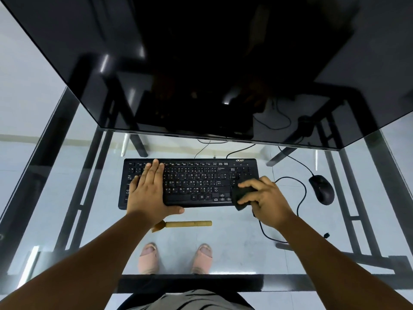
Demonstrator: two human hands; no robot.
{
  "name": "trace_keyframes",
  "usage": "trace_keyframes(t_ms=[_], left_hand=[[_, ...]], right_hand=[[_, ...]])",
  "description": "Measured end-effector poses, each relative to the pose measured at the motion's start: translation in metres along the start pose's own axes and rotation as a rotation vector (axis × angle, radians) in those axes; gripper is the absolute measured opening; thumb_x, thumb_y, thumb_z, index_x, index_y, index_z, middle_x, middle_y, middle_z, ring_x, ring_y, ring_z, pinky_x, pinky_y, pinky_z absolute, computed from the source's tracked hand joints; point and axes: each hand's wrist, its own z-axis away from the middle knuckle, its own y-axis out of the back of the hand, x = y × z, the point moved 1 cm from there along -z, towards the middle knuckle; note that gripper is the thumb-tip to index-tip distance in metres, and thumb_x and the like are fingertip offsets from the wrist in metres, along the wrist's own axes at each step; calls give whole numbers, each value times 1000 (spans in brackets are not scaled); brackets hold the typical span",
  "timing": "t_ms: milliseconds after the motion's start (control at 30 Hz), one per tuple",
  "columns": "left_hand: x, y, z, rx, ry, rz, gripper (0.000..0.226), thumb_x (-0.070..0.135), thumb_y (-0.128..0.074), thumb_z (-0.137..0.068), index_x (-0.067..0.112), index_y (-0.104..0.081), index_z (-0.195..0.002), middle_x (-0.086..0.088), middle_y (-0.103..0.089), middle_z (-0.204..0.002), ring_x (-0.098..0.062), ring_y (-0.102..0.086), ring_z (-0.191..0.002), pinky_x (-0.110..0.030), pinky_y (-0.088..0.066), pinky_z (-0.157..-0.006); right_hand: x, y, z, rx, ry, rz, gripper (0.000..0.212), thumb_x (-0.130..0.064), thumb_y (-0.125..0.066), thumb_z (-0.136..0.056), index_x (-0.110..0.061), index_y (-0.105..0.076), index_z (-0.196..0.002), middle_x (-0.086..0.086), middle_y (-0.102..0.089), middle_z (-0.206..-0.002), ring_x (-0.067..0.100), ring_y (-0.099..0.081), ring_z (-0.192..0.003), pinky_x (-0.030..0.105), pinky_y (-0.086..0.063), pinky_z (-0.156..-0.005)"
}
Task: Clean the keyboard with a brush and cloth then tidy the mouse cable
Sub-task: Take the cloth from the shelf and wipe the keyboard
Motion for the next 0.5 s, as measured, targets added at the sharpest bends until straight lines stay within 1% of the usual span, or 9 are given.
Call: trace_keyframes(t_ms=[133,200,267,367,433,500], left_hand=[[-1,0,0,3,1,1,135,83,-62,-54,18,3,-153,3,6,-162,-15,9,-148,-42,-2,-120],[-1,-1,0,5,8,-1,135,83,-63,-54,19,2,-153,3,6,-162,-14,8,-148,-42,-2,-119],[-1,-1,0,8,12,-9,134,83,-63,-54,19,1,-153,4,6,-162,-14,8,-148,-42,-2,-119],[0,-2,0,9,16,-11,135,82,-64,-54,19,2,-153,3,6,-162,-14,8,-148,-42,-1,-120],[0,-2,-1,5,22,-11,136,82,-65,-53,19,3,-153,4,7,-162,-14,9,-148,-41,-1,-120],[0,-3,-2,4,24,-9,137,81,-66,-52,19,3,-153,4,6,-162,-14,9,-148,-42,-1,-120]], right_hand=[[27,15,17,52,-55,90,49,9,-67,-60,-37,-75,-75,-15,-67,-114,22,-51,-87,43,-48,-70],[27,18,20,75,-62,123,47,8,-70,-59,-36,-76,-74,-14,-67,-113,24,-52,-87,43,-47,-70],[12,14,14,73,-13,147,45,4,-69,-60,-37,-77,-77,-13,-66,-116,23,-51,-90,39,-45,-71],[-13,3,4,11,101,170,41,-3,-67,-66,-39,-77,-84,-12,-64,-121,20,-46,-96,34,-39,-72],[-13,3,5,0,118,197,42,-2,-70,-65,-38,-77,-85,-11,-64,-121,21,-46,-98,34,-38,-71],[-1,9,15,11,104,222,42,0,-72,-62,-36,-77,-81,-10,-65,-120,21,-46,-96,35,-38,-71]])
